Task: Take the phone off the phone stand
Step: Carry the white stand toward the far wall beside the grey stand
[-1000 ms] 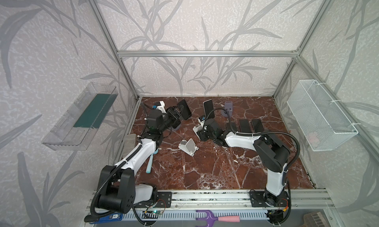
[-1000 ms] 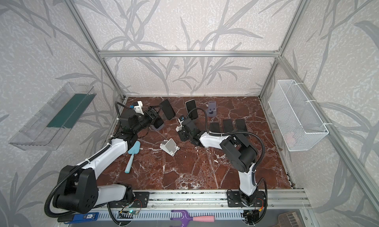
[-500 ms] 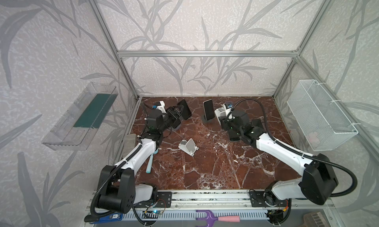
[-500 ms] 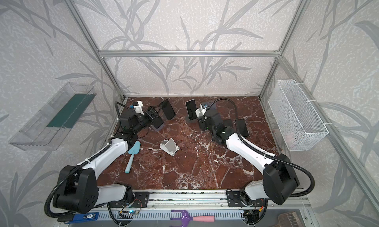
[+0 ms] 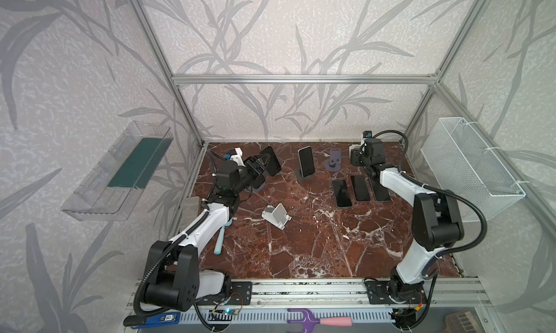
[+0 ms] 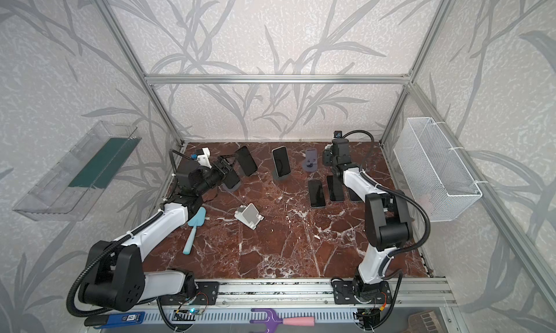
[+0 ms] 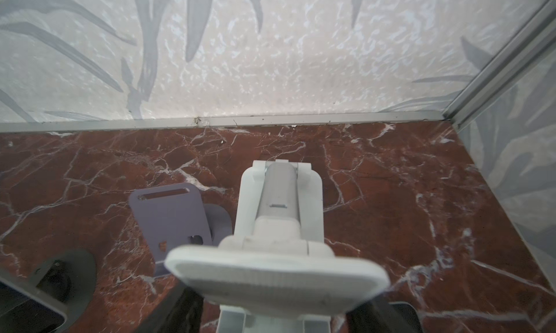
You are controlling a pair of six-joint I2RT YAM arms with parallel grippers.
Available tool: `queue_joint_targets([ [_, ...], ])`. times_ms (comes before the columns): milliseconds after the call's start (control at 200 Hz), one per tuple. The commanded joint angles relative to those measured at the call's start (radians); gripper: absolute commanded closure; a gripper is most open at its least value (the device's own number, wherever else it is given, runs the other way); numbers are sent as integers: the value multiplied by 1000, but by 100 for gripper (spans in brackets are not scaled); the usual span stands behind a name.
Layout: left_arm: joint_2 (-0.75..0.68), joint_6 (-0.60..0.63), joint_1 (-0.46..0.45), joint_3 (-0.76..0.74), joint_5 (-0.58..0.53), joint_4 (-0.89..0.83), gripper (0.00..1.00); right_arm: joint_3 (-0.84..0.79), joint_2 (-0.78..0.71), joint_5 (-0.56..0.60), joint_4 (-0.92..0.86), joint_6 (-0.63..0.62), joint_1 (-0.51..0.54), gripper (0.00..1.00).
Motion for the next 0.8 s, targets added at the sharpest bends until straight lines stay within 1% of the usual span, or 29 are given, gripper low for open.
queue_joint_targets([
  [0,-2,-18,2,4,11,60,21,97,102,-40,57,-39,-14,40],
  [115,-11,-19,2,-4,11,90,21,212,215,-106,0,-34,-42,38],
  [180,-9,-15,2,-3,11,91,21,308,277,-122,-80,-30,-50,39],
  [245,0,-14,2,-3,13,94,21,356,324,-137,-117,-30,-54,39],
  [330,15,-12,2,-5,11,98,21,373,350,-136,-136,-24,-61,38],
  [410,26,-17,2,-5,15,99,21,383,370,-167,-145,-21,-67,38],
  [590,30,-20,2,-6,19,105,21,385,382,-129,-165,-26,-70,35],
  [655,29,-23,2,-4,20,106,21,400,391,-140,-193,-31,-69,31],
  [795,29,-29,2,-3,26,115,21,377,373,-148,-198,-24,-70,15],
])
